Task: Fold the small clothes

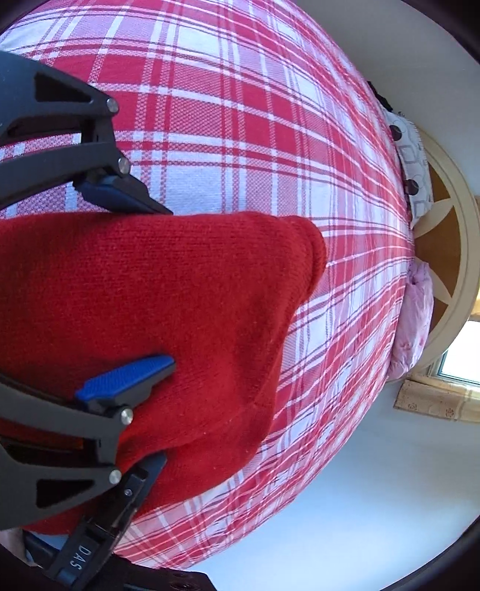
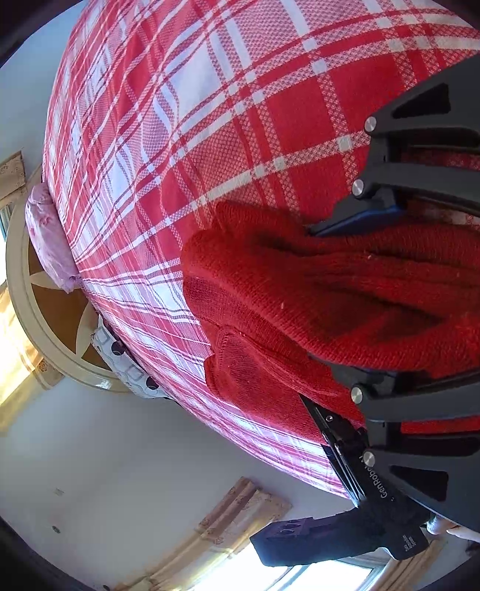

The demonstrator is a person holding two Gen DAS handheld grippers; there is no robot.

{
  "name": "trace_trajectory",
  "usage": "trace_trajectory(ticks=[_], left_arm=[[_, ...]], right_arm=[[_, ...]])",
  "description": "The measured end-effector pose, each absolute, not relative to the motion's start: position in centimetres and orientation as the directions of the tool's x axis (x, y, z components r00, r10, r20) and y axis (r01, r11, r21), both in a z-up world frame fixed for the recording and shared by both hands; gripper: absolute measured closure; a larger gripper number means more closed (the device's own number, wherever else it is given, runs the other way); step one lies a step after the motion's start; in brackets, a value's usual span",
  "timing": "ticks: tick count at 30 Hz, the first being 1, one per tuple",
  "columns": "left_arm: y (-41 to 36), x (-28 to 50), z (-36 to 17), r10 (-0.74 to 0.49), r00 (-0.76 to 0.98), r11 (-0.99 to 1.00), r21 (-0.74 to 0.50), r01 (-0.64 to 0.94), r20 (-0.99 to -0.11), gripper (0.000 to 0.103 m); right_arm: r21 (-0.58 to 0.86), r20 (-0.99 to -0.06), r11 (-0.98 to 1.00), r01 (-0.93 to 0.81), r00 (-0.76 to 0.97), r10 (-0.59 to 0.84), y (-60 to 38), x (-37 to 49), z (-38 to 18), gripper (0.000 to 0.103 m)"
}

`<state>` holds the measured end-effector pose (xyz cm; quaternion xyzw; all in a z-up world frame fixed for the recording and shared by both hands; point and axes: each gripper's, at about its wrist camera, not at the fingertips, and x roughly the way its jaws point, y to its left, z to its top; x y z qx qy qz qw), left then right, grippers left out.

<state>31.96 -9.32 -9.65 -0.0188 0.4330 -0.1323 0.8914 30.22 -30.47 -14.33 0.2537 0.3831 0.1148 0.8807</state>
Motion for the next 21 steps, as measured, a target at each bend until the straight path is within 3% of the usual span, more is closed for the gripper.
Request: trace_trajectory(ticks=[3, 4, 5, 9, 11, 16, 21], left_arm=[[-9.8, 31.6, -9.5, -0.229, 0.605, 0.968, -0.115, 0.221, -0.762, 0.03], [-10.0, 31.4, -9.5, -0.223, 0.61, 0.969, -0.106, 0.221, -0.761, 0.031], [-10.2, 31.3, -9.4, -0.216, 0.614, 0.97, -0.097, 0.221, -0.759, 0.037], [-11.6, 30.4, -8.5, -0.15, 0.644, 0.971, 0.012, 0.24, -0.75, 0.067], [-12.1, 29.8, -8.0, -0.114, 0.659, 0.967, 0.069, 0.244, -0.744, 0.069], [-10.6, 28.7, -7.2, -0.151, 0.638, 0.974, -0.003, 0.226, -0.755, 0.07], [-10.6, 26.0, -6.8, -0.146, 0.646, 0.972, 0.014, 0.236, -0.75, 0.07]], right_arm=[[0.518, -0.623, 0.855, -0.01, 0.681, 0.385, -30.2, 30.2, -14.2, 0.046], [0.506, -0.626, 0.862, -0.013, 0.683, 0.377, -30.0, 30.1, -14.1, 0.052], [0.498, -0.626, 0.867, -0.02, 0.684, 0.375, -29.8, 30.1, -13.9, 0.058], [0.388, -0.639, 0.921, -0.036, 0.71, 0.297, -28.1, 29.4, -12.6, 0.064], [0.349, -0.629, 0.937, -0.036, 0.732, 0.262, -27.5, 28.7, -11.7, 0.065], [0.337, -0.595, 0.941, -0.024, 0.769, 0.233, -26.8, 25.9, -10.4, 0.066], [0.361, -0.591, 0.932, 0.008, 0.775, 0.223, -26.8, 22.8, -10.5, 0.066]])
